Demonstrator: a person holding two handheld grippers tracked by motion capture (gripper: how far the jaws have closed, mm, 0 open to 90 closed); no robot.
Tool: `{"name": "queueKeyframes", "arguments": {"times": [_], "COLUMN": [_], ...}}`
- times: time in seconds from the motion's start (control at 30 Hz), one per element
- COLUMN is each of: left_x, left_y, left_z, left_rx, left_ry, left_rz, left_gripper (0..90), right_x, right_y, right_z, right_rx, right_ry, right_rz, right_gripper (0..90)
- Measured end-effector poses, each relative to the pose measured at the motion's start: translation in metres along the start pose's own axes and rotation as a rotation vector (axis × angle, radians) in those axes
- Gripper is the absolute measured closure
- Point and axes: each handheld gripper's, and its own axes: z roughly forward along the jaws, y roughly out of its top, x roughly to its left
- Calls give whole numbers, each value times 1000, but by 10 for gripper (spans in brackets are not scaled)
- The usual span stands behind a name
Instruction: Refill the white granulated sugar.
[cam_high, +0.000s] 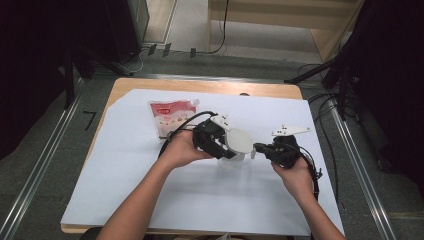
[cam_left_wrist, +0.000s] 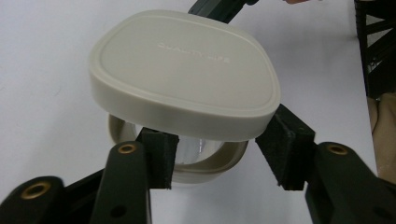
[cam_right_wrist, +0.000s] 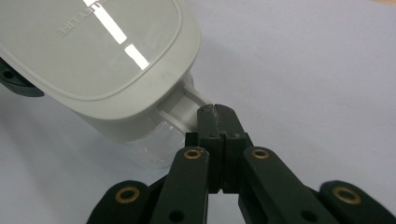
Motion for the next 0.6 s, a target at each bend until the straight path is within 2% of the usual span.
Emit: {"name": "queueKeyframes", "arguments": {"times": [0.17,0.33,0.43,0.6], "left_x": [-2,-7,-10,-10], "left_y": [2,8,12,16], "left_z": [-4,-6,-6,-6], "left_rx": [-19,-15,-14,-6], "left_ry": [-29,-72,-82,-95], "left_rz": [3,1,3,-17], "left_gripper": [643,801,874,900], "right_x": [-1,-1,-1,-1], "right_y": [0,0,0,-1], "right_z": [0,0,0,0], "right_rx": [-2,0,-1,0], "right_ry": [7,8,9,10], "right_rz": [0,0,0,5], "right_gripper": [900,900,900,900]}}
